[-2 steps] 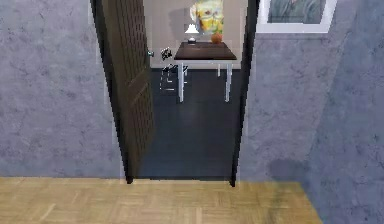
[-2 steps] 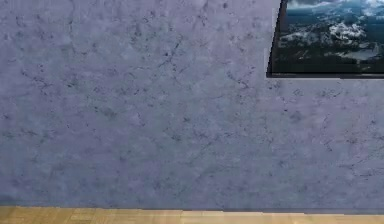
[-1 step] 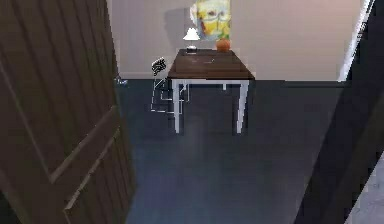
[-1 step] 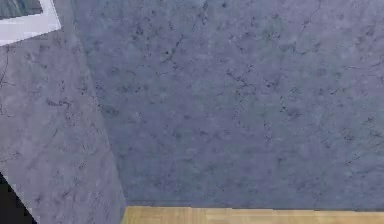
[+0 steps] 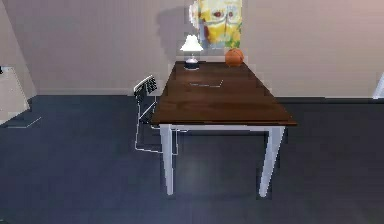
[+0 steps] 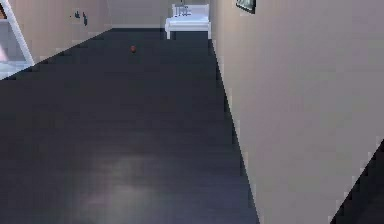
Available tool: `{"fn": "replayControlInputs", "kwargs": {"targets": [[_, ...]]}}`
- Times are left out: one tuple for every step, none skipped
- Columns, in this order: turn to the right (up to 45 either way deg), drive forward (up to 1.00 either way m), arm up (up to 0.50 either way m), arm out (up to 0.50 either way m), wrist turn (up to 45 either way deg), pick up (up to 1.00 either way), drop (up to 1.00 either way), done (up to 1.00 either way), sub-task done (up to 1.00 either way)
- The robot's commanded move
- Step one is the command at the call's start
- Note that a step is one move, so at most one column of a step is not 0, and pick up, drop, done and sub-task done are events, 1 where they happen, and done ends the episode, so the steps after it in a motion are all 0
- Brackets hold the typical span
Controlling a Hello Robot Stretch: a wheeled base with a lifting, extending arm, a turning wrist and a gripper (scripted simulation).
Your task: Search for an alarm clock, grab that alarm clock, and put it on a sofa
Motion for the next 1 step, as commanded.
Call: {"fn": "replayControlInputs", "kwargs": {"targets": [[0.0,0.50,0.00,0.00,0.0,0.00,0.00,0.00,0.00]]}}
